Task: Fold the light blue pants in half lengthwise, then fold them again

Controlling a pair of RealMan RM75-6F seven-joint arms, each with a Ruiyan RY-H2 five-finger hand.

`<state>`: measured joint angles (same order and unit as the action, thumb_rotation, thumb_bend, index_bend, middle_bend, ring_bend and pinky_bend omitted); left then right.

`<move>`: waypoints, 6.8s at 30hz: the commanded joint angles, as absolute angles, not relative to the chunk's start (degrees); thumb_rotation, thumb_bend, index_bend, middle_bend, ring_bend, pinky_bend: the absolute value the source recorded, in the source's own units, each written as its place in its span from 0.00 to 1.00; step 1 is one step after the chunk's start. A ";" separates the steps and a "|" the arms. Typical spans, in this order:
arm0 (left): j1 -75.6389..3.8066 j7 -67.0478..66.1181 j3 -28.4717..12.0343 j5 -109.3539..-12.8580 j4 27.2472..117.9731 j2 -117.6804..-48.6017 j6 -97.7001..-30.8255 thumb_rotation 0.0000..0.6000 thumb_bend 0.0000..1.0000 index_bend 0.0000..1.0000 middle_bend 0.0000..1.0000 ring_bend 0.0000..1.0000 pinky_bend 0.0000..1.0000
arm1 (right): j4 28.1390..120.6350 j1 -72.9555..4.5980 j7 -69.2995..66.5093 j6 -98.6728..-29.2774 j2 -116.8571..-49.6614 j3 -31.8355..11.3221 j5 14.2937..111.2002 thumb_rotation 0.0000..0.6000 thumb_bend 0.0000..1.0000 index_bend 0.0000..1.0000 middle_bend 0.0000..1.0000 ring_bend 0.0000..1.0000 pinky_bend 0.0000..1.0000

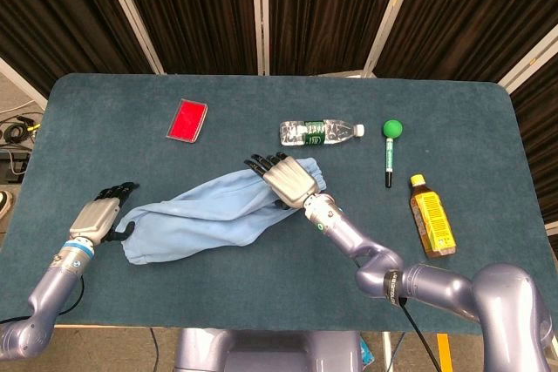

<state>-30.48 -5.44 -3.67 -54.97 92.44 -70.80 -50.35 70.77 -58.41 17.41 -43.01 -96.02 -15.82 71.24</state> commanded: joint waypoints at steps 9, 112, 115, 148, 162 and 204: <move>-29.14 -3.01 -4.24 -58.32 92.04 -70.29 -52.24 1.00 0.52 0.00 0.00 0.00 0.00 | 71.20 -56.53 16.17 -54.15 -96.08 -17.70 74.50 1.00 0.00 0.00 0.00 0.00 0.06; -30.25 22.54 13.57 -108.46 39.18 -90.51 -75.81 1.00 0.65 0.00 0.00 0.00 0.00 | 99.54 -8.92 -4.15 -90.45 -61.54 -1.30 94.59 1.00 0.00 0.00 0.00 0.00 0.00; -30.38 22.43 13.54 -108.17 39.49 -90.52 -75.62 1.00 0.65 0.04 0.00 0.00 0.00 | 99.56 -8.84 -4.17 -90.36 -61.49 -1.38 94.66 1.00 0.00 0.00 0.00 0.00 0.00; -28.30 22.28 17.71 -109.70 36.73 -87.18 -80.36 1.00 0.70 0.61 0.37 0.35 0.39 | 99.79 -8.21 -4.63 -89.51 -61.27 -2.04 95.45 1.00 0.00 0.00 0.00 0.00 0.00; -21.46 21.18 23.74 -112.65 39.29 -74.72 -87.44 1.00 0.70 0.62 0.37 0.35 0.39 | 99.95 -8.44 -3.02 -88.56 -61.80 -2.32 95.69 1.00 0.00 0.00 0.00 0.00 0.00; -47.47 7.59 0.56 -98.66 56.30 -89.80 -60.48 1.00 0.33 0.06 0.02 0.03 0.04 | 98.18 -8.52 -6.99 -86.65 -60.74 -5.03 89.87 1.00 0.00 0.00 0.00 0.00 0.00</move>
<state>-47.12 7.60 1.09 -99.30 56.76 -89.11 -60.86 98.21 -8.52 -6.97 -86.68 -60.75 -5.01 89.91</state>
